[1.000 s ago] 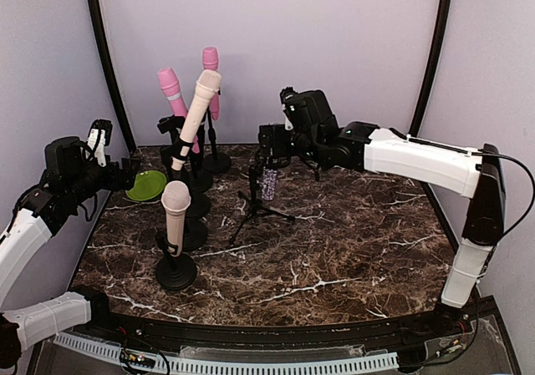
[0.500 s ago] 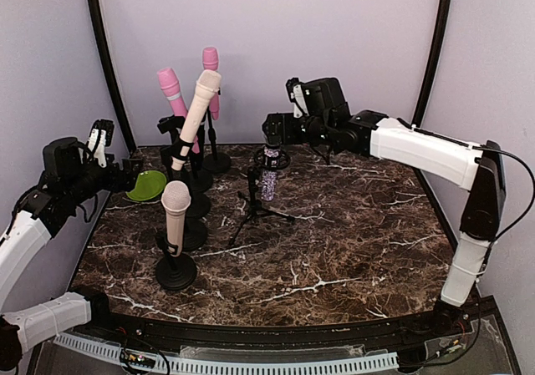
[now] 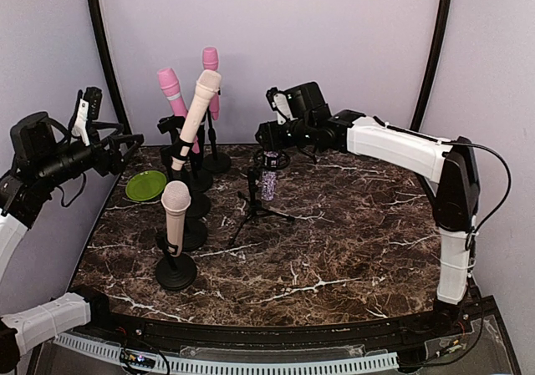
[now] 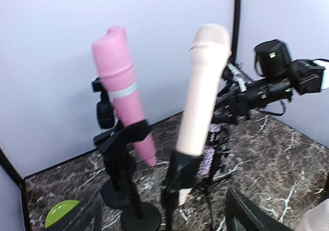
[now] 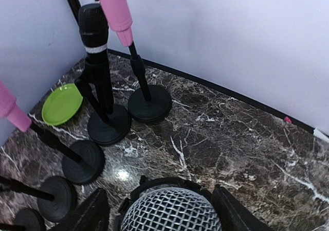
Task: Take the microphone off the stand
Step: Adjust the microphone stand with the microphone at the center of the board.
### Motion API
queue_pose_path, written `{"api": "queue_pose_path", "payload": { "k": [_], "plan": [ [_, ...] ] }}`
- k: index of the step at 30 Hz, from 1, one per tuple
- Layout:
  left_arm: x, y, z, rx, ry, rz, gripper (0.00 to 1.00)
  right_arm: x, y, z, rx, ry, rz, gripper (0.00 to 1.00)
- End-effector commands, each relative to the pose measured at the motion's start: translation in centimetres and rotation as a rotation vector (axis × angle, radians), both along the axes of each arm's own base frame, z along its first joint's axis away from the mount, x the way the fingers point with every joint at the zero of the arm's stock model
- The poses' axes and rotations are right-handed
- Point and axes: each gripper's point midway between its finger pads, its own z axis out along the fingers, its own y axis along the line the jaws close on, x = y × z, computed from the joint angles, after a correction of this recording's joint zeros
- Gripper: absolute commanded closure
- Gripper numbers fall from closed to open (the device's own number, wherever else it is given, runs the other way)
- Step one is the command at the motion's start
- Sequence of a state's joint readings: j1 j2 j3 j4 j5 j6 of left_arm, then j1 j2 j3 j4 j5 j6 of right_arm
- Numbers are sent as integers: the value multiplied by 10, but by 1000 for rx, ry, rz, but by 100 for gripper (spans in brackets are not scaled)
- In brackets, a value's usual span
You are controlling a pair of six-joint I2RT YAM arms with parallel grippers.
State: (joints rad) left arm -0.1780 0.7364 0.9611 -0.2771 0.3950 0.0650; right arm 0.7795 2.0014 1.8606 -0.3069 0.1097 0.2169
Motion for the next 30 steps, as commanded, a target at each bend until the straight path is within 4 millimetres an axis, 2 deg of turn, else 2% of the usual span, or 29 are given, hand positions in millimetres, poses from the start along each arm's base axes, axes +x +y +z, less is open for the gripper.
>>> {"api": "queue_pose_path", "payload": {
  "k": [1,4,6,10,12,13,14,15,16,17,18,19,20,21,23,27,30],
  "plan": [
    [-20,-36,31,-32,17,-170,17,2,-1,8,10,-28,2,40],
    [-21,-72,41,-16,11,-263,17,-1,-4,5,4,-25,-10,55],
    [-22,-90,58,-20,-9,-313,17,-6,-7,7,-5,-34,-18,64],
    [-14,-130,65,11,6,-376,17,-19,-17,15,-4,-56,-36,73],
    [-8,-150,60,47,24,-392,17,-24,-28,22,5,-61,-74,75],
    [-7,-168,48,75,57,-421,17,-25,-33,25,14,-62,-95,76],
    [-4,-172,53,86,46,-409,17,-27,-39,28,26,-64,-114,77],
    [-1,-187,39,113,78,-425,17,-30,-44,32,43,-67,-128,78],
    [1,-191,43,118,71,-420,17,-33,-48,37,61,-72,-139,78],
    [4,-203,31,140,98,-432,17,-35,-52,41,78,-77,-147,78],
    [7,-206,32,148,92,-427,17,-39,-54,47,97,-85,-150,78],
    [11,-215,21,169,117,-432,17,-40,-57,50,108,-89,-154,78],
    [15,-218,20,178,115,-425,17,-41,-58,53,115,-90,-157,78],
    [19,-224,9,201,139,-424,17,-42,-60,56,122,-94,-161,78],
    [26,-232,-1,229,158,-423,17,-44,-62,62,135,-98,-163,78],
    [35,-241,-23,274,201,-422,17,-49,-62,74,158,-108,-146,78],
    [40,-247,-32,284,212,-427,17,-49,-61,76,156,-106,-141,78]
  ]
}}
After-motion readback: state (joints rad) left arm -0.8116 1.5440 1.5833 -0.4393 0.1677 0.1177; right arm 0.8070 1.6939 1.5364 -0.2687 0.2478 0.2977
